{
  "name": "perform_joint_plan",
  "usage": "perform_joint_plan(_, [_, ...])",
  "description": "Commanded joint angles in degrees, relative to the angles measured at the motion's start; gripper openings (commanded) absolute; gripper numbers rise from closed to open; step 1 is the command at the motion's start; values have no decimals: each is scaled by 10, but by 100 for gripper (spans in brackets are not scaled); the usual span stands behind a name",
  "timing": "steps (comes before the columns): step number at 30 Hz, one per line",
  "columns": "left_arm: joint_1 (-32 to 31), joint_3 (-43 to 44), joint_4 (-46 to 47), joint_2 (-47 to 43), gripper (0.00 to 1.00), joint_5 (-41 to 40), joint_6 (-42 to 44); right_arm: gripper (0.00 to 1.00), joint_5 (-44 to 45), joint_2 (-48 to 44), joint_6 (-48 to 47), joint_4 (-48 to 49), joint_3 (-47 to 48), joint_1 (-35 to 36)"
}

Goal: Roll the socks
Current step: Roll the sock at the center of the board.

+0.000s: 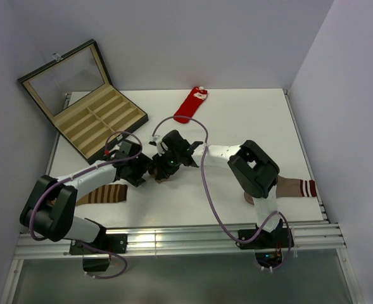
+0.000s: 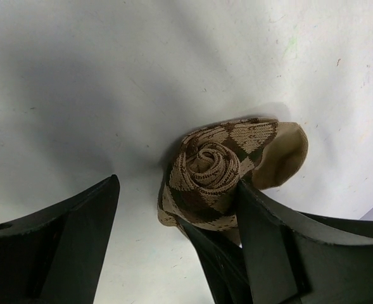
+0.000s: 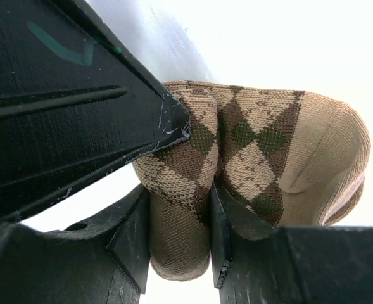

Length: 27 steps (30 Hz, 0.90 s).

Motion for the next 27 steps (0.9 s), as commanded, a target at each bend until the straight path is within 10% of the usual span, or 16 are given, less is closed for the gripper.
perform_joint_plan(1, [-23, 40, 56, -18, 79, 25, -31, 6, 60, 9, -36, -22, 5, 33])
perform_joint_plan(27, [-30, 87, 129, 31, 74, 2, -33, 6, 38, -18, -46, 21, -23, 54])
